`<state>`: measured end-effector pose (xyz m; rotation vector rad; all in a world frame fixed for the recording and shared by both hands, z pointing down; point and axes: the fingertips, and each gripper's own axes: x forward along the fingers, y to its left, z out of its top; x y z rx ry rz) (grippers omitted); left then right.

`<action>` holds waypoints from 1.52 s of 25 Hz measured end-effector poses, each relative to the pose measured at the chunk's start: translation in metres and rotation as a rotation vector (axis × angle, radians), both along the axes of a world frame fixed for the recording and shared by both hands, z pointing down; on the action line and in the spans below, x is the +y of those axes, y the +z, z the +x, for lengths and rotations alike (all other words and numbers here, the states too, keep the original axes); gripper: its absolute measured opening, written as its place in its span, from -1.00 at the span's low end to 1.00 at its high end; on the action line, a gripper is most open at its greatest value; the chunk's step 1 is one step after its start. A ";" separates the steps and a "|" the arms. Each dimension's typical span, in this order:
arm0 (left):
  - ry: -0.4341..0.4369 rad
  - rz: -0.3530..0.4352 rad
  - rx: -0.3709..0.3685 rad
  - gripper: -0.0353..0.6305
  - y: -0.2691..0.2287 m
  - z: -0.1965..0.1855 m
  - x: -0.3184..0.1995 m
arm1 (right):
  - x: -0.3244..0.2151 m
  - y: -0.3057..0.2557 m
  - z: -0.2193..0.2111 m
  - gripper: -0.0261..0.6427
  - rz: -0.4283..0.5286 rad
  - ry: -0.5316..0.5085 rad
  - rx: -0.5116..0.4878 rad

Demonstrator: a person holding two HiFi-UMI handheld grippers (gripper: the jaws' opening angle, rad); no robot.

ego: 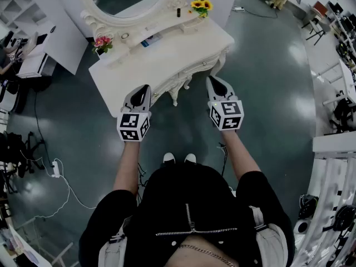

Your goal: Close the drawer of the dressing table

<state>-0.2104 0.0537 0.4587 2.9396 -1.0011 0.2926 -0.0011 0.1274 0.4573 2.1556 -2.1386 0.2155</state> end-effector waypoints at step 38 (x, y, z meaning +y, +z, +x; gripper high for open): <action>-0.096 -0.014 0.033 -0.82 0.005 0.147 -0.254 | -0.275 0.020 0.126 -0.90 -0.052 -0.158 0.007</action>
